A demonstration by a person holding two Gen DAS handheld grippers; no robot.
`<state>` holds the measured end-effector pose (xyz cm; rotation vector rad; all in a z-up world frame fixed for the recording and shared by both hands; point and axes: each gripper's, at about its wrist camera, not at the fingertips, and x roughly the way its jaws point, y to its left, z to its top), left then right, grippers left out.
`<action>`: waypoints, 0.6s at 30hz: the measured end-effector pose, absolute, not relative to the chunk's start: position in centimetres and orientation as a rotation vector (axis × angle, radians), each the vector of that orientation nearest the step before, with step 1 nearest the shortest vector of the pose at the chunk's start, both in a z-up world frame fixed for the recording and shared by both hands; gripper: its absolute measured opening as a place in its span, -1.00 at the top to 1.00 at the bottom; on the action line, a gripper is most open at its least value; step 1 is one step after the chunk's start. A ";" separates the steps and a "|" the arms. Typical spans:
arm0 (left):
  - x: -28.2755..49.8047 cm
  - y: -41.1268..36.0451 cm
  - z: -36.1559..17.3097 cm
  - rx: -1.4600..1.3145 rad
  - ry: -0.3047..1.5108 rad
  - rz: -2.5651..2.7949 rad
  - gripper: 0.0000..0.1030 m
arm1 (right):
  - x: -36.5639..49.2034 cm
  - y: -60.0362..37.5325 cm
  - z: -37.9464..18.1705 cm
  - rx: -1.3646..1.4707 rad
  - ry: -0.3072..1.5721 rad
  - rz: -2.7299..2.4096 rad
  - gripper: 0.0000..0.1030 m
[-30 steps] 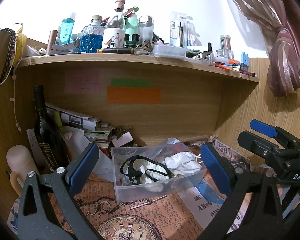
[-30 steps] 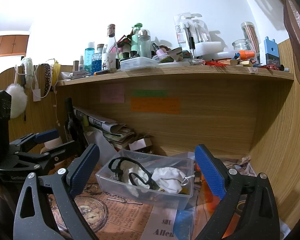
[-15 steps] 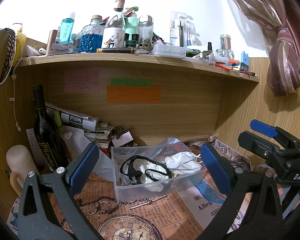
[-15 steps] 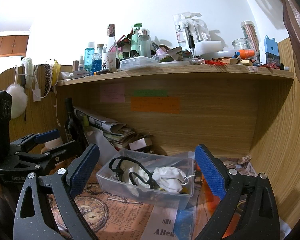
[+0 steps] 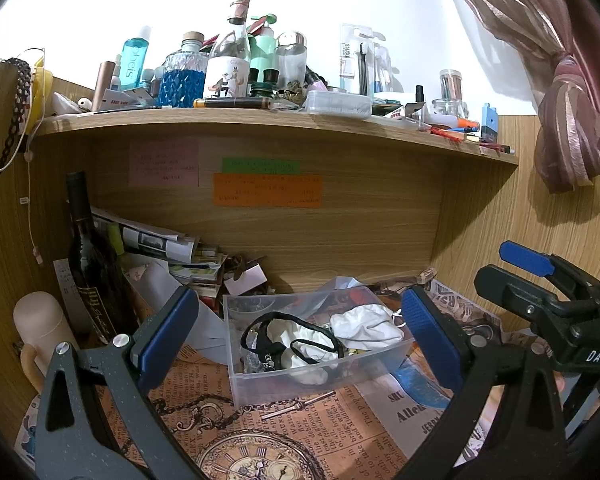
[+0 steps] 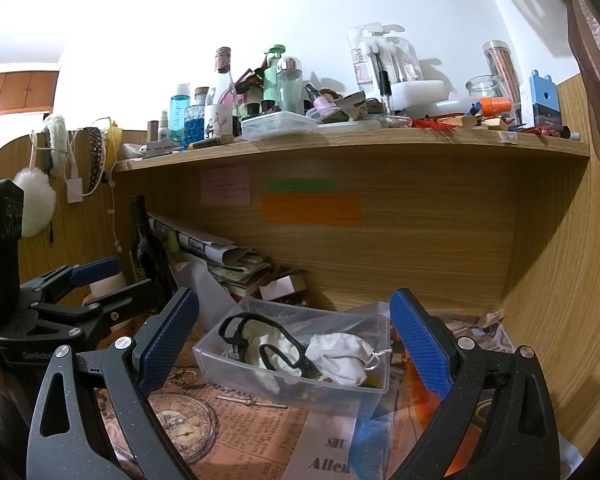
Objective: Organize soft objects
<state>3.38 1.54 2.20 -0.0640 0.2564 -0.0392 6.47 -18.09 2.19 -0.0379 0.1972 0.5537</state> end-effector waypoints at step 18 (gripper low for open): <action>3.6 1.5 2.2 -0.058 0.263 -0.043 -1.00 | 6.8 -17.7 1.8 -0.031 0.216 0.543 -0.88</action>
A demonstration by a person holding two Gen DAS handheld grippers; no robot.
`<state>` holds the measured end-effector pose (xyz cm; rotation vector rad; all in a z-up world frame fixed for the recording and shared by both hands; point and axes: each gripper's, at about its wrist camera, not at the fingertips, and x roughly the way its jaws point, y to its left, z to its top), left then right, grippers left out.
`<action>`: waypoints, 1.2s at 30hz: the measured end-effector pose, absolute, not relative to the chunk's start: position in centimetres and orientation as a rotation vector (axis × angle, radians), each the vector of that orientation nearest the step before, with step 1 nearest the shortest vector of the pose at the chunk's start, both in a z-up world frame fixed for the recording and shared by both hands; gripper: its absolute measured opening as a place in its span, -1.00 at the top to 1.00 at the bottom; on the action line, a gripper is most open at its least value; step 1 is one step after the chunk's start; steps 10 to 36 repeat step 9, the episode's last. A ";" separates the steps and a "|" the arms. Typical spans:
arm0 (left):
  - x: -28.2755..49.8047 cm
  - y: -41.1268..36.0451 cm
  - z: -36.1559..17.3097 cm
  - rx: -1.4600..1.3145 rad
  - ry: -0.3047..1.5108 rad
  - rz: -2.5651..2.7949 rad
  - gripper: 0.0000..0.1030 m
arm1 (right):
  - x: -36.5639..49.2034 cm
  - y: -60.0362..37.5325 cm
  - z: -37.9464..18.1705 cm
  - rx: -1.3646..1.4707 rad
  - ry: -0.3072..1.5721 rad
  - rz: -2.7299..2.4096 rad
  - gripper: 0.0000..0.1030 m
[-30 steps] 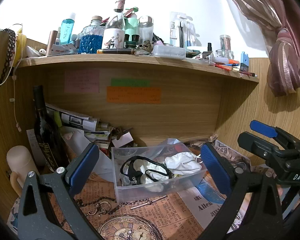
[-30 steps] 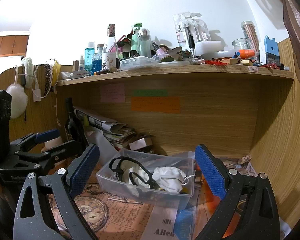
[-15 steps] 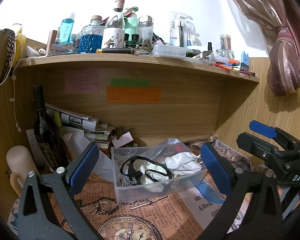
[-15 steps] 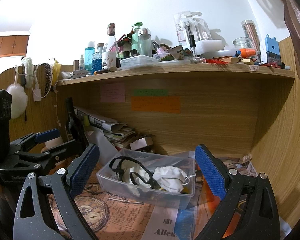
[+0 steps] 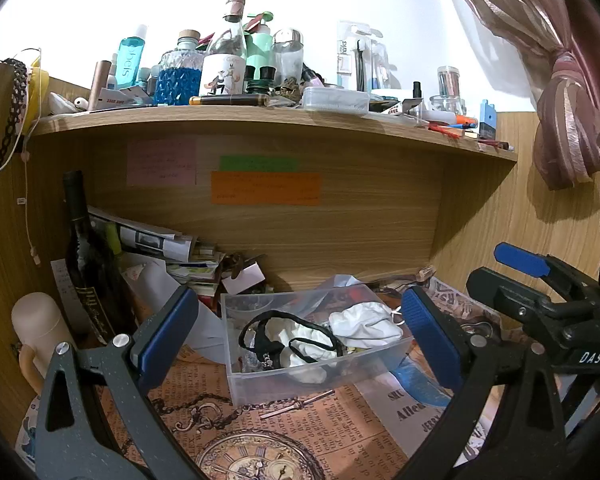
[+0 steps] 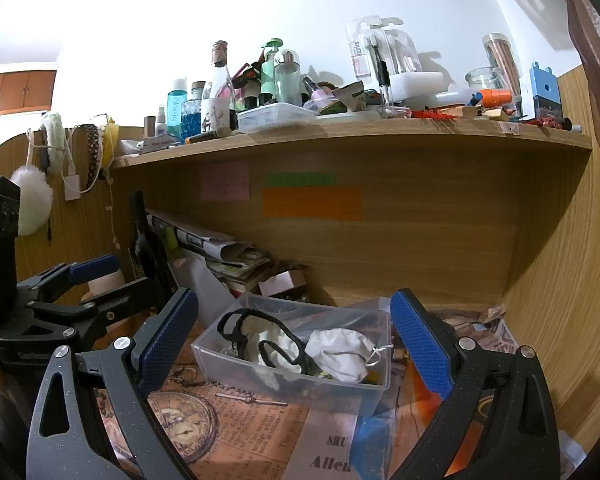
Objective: Organize soft objects
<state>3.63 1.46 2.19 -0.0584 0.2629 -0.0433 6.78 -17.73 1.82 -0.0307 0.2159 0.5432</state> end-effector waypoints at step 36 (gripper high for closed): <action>3.7 1.4 2.1 -0.053 0.268 -0.056 -1.00 | 6.9 -17.6 1.5 -0.026 0.223 0.532 -0.97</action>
